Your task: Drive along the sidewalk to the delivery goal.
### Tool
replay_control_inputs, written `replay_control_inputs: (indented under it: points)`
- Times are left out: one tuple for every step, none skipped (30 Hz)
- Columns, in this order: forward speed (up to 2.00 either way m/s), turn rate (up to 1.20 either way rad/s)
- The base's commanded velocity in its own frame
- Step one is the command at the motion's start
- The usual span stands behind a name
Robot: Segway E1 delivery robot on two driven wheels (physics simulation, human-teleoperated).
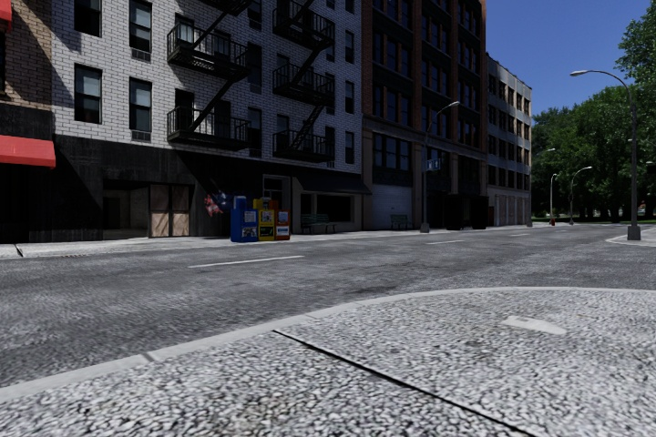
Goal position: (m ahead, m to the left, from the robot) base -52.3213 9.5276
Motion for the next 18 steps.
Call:
replay_control_inputs:
  points:
    - [0.00, 0.00]
    - [0.00, 0.00]
    - [0.00, 0.00]
    - [0.00, 0.00]
    - [0.00, 0.00]
    - [0.00, 0.00]
    - [0.00, 0.00]
    - [0.00, 0.00]
    - [0.00, 0.00]
    - [0.00, 0.00]
    - [0.00, 0.00]
    - [0.00, 0.00]
    - [0.00, 0.00]
    - [0.00, 0.00]
    - [0.00, 0.00]
    - [0.00, 0.00]
    - [0.00, 0.00]
    - [0.00, 0.00]
